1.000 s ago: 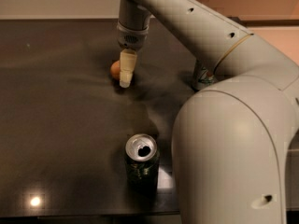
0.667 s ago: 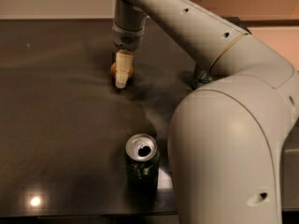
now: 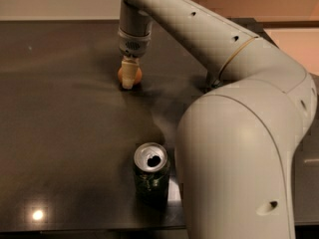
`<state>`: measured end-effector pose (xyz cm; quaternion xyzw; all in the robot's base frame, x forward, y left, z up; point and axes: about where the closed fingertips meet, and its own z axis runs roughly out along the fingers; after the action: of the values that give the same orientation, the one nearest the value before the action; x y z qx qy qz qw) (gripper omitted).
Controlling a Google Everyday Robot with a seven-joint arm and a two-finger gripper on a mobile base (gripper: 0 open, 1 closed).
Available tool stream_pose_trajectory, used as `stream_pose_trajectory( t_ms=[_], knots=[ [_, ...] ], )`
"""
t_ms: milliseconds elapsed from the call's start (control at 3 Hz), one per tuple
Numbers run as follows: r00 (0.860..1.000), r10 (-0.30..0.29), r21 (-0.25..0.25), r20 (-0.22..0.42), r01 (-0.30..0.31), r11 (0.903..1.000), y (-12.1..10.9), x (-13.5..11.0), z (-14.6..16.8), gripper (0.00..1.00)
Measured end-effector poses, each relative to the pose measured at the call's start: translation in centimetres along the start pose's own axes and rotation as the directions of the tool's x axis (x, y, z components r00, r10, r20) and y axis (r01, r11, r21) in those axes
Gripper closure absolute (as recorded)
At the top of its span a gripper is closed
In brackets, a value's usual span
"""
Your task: Move orange near 7up can
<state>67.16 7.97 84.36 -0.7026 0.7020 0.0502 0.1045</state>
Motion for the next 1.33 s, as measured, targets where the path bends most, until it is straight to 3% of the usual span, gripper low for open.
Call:
stream_pose_trajectory(
  t_ms=[667,1000,1333],
  knots=[
    [1.0,-0.013,0.026,-0.016,0.014,0.9996,0.4,2.3,-1.9,0.88],
    [0.998,0.01,0.046,-0.054,-0.007,0.9989,0.3,5.8,-3.7,1.0],
    [0.996,0.063,0.05,-0.068,-0.059,0.997,-0.3,9.7,-4.8,1.0]
  ],
)
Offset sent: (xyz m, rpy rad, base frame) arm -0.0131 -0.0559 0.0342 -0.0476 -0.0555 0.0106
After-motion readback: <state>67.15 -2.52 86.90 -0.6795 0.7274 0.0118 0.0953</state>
